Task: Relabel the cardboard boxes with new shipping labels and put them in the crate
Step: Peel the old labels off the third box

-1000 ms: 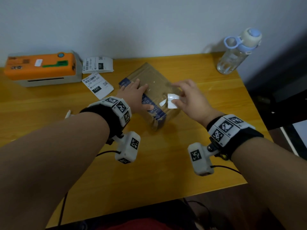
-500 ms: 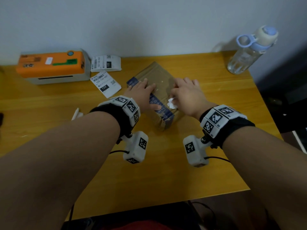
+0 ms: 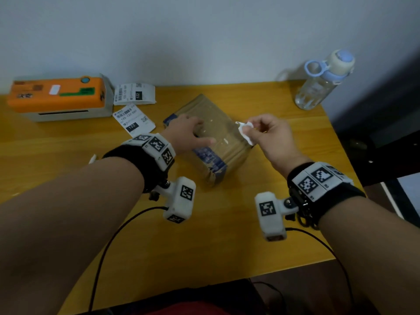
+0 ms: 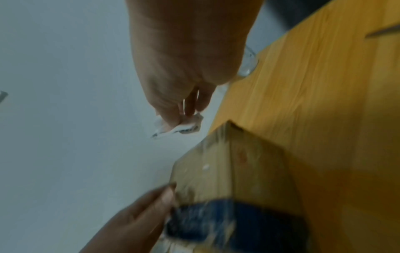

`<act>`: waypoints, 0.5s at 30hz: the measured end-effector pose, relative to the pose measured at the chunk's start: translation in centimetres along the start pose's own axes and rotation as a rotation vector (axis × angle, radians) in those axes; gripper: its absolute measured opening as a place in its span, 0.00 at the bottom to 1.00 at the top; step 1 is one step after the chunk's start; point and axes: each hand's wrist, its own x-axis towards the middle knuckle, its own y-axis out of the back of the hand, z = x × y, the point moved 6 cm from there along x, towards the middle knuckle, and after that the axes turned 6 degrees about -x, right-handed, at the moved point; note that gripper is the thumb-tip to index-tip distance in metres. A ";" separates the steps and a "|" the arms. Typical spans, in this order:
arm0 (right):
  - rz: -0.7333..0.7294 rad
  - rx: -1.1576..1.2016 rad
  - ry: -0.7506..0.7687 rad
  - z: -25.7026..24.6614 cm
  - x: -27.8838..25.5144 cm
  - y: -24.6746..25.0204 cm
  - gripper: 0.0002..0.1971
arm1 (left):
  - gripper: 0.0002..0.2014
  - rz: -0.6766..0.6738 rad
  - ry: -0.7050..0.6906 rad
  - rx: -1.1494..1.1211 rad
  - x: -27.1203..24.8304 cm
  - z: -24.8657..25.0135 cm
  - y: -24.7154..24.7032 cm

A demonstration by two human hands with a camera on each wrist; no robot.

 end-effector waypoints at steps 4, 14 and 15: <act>-0.083 0.065 -0.005 -1.5 -0.4 -3.4 0.10 | 0.30 0.008 -0.104 -0.427 -1.7 1.3 0.8; -0.612 0.170 -0.041 -5.5 -2.6 -14.5 0.10 | 0.07 0.229 0.018 -0.590 -8.0 -6.5 4.4; -0.675 0.174 -0.042 -5.8 -2.9 -15.9 0.13 | 0.08 0.277 0.060 -0.565 -8.7 -7.8 4.9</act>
